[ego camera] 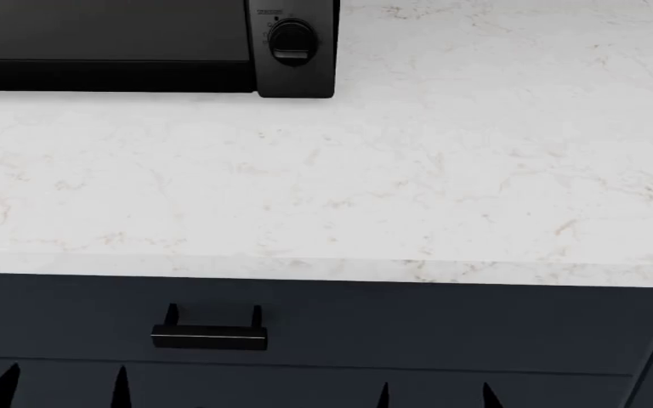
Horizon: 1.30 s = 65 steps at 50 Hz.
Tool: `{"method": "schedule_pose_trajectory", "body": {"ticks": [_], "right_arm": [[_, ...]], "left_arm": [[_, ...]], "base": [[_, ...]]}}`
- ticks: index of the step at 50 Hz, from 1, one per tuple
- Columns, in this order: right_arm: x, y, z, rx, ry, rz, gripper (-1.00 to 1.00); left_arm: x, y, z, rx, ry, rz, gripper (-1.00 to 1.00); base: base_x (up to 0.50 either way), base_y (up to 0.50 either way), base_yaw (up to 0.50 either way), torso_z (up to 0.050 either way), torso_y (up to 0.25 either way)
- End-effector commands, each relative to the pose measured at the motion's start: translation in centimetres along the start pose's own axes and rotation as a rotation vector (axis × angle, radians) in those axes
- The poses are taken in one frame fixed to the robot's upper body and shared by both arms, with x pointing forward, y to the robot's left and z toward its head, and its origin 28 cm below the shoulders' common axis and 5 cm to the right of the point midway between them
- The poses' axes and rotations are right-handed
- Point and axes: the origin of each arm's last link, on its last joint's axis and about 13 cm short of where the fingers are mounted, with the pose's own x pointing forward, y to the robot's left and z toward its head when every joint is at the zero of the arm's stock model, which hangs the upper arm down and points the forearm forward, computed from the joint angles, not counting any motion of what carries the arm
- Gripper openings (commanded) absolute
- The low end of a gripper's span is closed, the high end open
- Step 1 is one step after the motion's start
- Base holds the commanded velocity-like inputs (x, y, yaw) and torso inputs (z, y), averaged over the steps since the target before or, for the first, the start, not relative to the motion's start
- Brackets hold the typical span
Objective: Decrease the toaster oven temperature.
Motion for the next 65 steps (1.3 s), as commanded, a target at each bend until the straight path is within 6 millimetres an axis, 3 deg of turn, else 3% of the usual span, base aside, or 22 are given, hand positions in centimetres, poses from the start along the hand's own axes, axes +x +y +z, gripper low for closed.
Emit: {"method": "schedule_pose_trajectory", "body": {"ticks": [1, 12, 22, 27, 45, 56, 65], "right_arm": [[-0.5, -0.1, 5.2, -0.045, -0.181, 0.009, 1.00], [-0.6, -0.2, 6.6, -0.070, -0.255, 0.013, 1.00], [0.0, -0.7, 9.7, -0.083, -0.195, 0.035, 1.00], [0.2, -1.0, 11.4, -0.084, -0.169, 0.064, 1.00], [1.0, -2.2, 18.0, -0.062, -0.018, 0.027, 1.00], [1.5, -3.7, 20.3, -0.049, -0.079, -0.034, 1.00], [1.7, -4.7, 22.3, -0.048, -0.135, -0.070, 1.00]], "left_arm": [[-0.1, 0.3, 6.2, 0.035, -0.255, 0.021, 1.00], [0.0, 0.4, 7.1, 0.047, -0.327, 0.014, 1.00], [-2.3, 0.1, 11.1, -0.007, -0.135, -0.190, 1.00], [-2.5, 0.1, 12.7, -0.004, -0.062, -0.229, 1.00], [0.7, -0.1, 17.3, 0.103, -0.046, -0.322, 1.00], [3.6, -0.7, 20.5, 0.036, -0.067, -0.306, 1.00], [4.2, -0.5, 21.4, -0.009, -0.091, -0.269, 1.00]], "base": [[0.00, 0.00, 0.00, 0.000, 0.000], [0.00, 0.00, 0.00, 0.000, 0.000], [0.00, 0.00, 0.00, 0.000, 0.000], [0.00, 0.00, 0.00, 0.000, 0.000], [0.00, 0.00, 0.00, 0.000, 0.000], [0.00, 0.00, 0.00, 0.000, 0.000], [0.00, 0.00, 0.00, 0.000, 0.000]]}}
